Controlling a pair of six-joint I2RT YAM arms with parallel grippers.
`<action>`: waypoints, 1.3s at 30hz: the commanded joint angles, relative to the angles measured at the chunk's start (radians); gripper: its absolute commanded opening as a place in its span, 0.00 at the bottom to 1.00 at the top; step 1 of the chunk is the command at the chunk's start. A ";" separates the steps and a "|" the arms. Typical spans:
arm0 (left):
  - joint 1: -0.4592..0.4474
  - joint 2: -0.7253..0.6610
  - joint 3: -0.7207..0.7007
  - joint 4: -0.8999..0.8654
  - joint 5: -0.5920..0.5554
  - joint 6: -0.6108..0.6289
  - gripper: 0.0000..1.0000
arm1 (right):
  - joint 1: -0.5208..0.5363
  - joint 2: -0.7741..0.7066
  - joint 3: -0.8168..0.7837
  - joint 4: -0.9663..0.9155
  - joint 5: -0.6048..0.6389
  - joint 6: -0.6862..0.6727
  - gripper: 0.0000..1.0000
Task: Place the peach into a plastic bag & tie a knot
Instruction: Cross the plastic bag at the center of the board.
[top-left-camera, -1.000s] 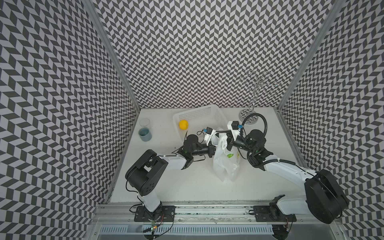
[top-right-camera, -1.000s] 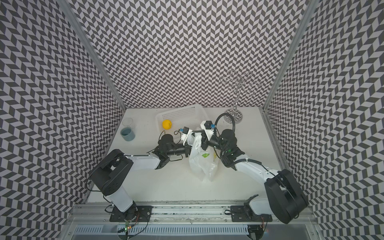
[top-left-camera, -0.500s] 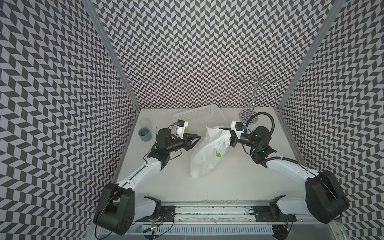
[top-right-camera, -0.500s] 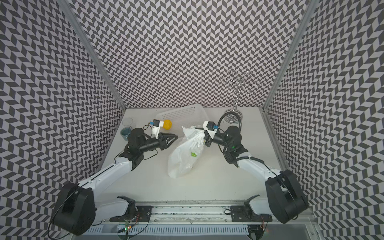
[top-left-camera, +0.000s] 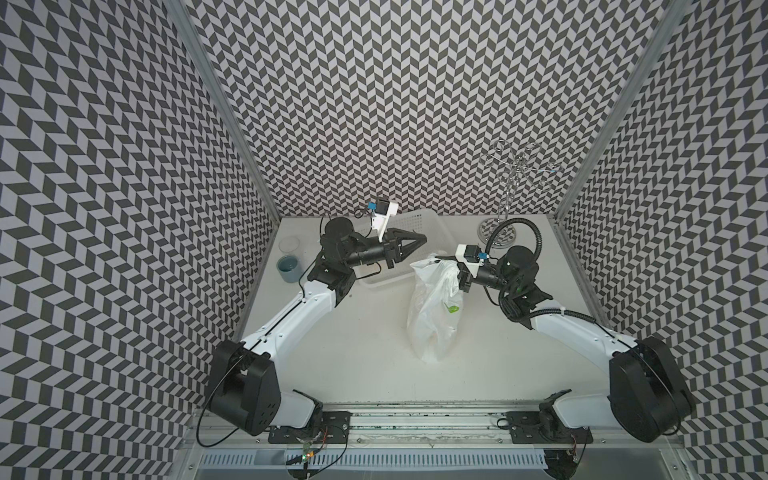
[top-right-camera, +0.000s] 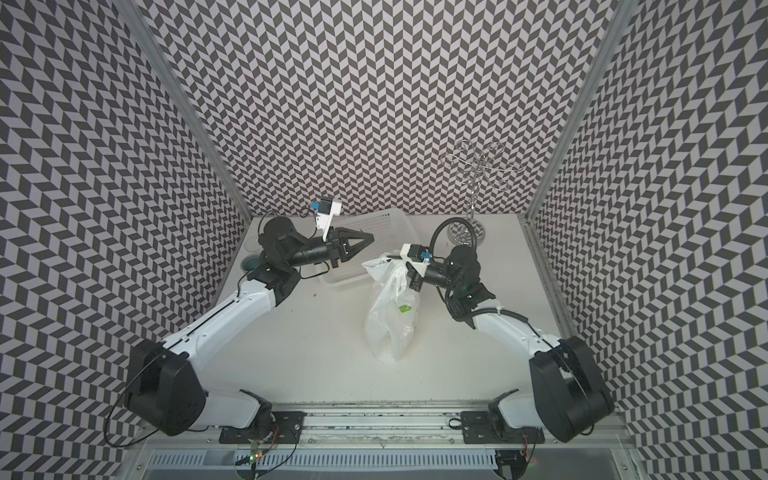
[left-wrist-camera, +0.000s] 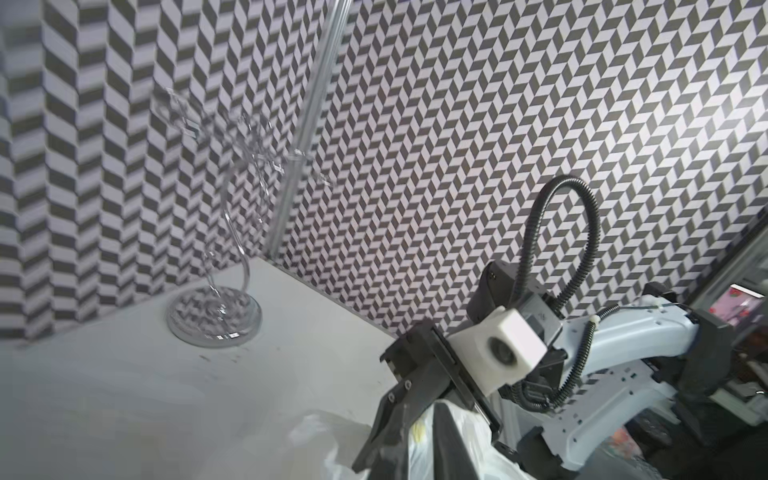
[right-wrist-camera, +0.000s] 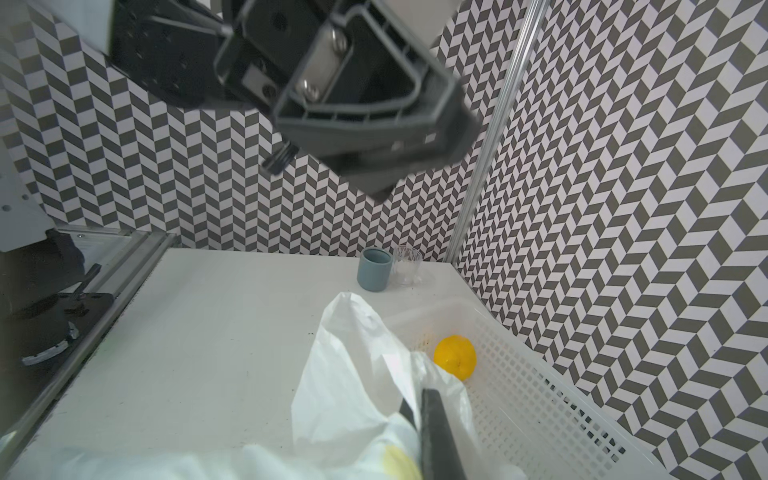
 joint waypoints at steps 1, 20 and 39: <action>-0.021 0.020 -0.028 0.103 0.093 -0.063 0.12 | -0.003 -0.014 -0.001 0.018 -0.060 -0.070 0.03; -0.096 0.133 -0.048 -0.262 -0.023 0.237 0.36 | 0.011 -0.062 -0.025 0.060 -0.077 0.057 0.08; -0.026 0.102 -0.089 -0.126 0.056 0.128 0.00 | 0.014 -0.115 -0.061 -0.050 -0.069 0.008 0.20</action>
